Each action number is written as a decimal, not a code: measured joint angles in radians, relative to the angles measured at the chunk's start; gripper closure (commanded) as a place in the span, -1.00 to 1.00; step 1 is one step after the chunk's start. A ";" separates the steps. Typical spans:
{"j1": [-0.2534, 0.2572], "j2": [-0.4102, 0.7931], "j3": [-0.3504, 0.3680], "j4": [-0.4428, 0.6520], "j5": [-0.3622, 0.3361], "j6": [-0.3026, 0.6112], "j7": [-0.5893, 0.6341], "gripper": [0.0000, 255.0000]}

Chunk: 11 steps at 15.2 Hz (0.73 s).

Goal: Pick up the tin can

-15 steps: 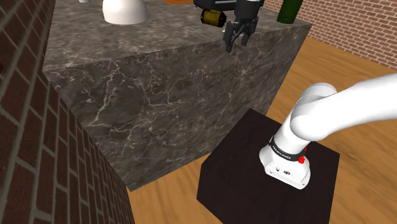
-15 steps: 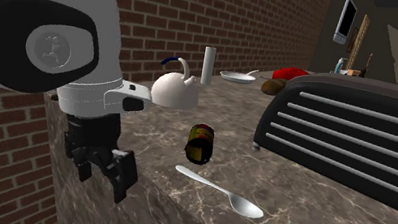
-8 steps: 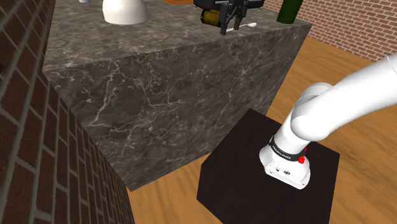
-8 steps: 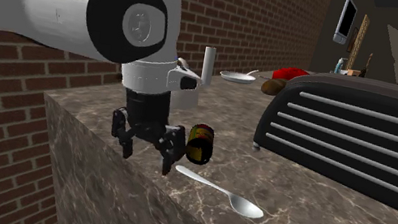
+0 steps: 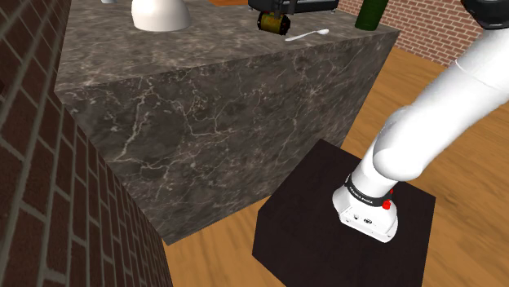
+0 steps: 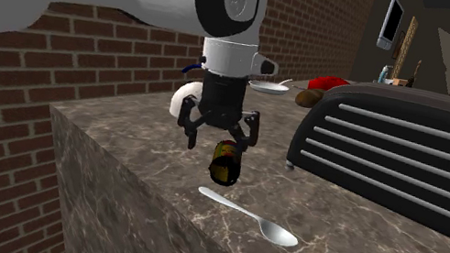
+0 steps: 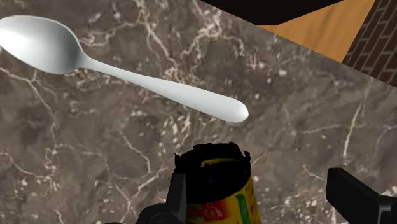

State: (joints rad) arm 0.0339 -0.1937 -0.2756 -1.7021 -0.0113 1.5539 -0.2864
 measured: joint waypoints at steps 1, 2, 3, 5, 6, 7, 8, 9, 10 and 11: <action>0.000 0.043 -0.010 0.058 0.014 -0.020 -0.025 -1.00; 0.000 0.091 -0.018 0.116 0.030 -0.035 -0.048 -1.00; -0.008 0.140 -0.033 0.181 0.047 -0.057 -0.083 -1.00; -0.012 0.170 -0.039 0.205 0.058 -0.054 -0.106 -1.00; -0.013 0.173 -0.040 0.196 0.059 -0.044 -0.111 -1.00; -0.013 0.170 -0.040 0.181 0.058 -0.032 -0.112 -1.00; -0.012 0.165 -0.039 0.165 0.057 -0.020 -0.110 -1.00; -0.012 0.160 -0.038 0.144 0.055 -0.004 -0.111 -1.00; -0.012 0.159 -0.038 0.129 0.055 0.010 -0.112 -1.00; -0.011 0.156 -0.037 0.116 0.054 0.020 -0.111 -1.00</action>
State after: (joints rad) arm 0.0231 -0.0380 -0.3129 -1.5865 0.0427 1.5742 -0.3970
